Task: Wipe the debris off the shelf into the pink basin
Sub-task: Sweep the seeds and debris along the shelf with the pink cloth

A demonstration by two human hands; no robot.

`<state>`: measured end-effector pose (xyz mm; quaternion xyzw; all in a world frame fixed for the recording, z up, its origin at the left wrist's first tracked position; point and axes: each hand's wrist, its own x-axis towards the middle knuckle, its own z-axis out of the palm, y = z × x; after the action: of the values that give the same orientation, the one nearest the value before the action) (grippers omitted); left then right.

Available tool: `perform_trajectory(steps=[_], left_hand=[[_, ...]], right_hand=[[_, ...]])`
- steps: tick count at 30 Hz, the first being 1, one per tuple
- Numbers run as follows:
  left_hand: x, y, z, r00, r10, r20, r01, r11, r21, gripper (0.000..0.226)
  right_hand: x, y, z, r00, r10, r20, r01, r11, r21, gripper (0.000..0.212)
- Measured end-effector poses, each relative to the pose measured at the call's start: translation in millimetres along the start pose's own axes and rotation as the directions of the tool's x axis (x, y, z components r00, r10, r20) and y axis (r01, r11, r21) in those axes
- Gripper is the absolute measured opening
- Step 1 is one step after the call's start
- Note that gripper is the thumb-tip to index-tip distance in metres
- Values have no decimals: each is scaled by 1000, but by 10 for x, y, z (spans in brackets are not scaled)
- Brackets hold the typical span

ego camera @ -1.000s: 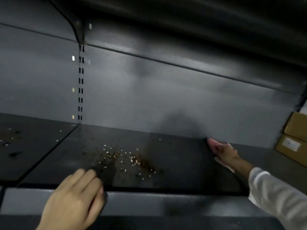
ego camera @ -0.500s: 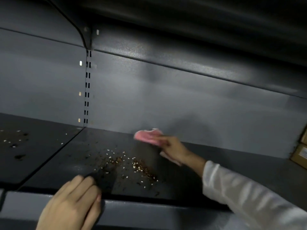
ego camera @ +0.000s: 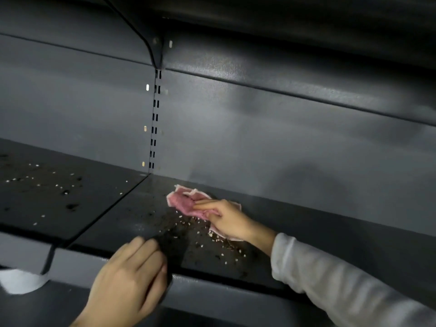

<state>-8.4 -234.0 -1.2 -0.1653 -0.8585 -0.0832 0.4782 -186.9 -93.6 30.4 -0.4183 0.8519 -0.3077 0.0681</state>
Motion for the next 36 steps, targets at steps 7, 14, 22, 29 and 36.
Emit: perform_trajectory(steps=[7,14,22,29,36], left_hand=[[-2,-187,-174,998,-38,53,38,999,16,39],[-246,-815,-407,996,-83,23,79,986,145,36],[-307,-865,-345,999,11,-41,-8,998,70,31],[-358,-1068,-485,996,90,12,-89,994,-64,30],[-421,-1268,-545,990,143,0,-143,988,-61,32]], right_hand=[[-611,-109,-543,963,-21,-268,55,991,121,35],[-1576,1082,-984,901,335,-276,-399,890,-222,38],[-961,-157,-61,886,308,-347,-380,911,-161,41],[-714,-605,15,625,485,-612,-637,769,-42,41],[-1177,-441,-42,401,737,-544,-894,445,-56,54]])
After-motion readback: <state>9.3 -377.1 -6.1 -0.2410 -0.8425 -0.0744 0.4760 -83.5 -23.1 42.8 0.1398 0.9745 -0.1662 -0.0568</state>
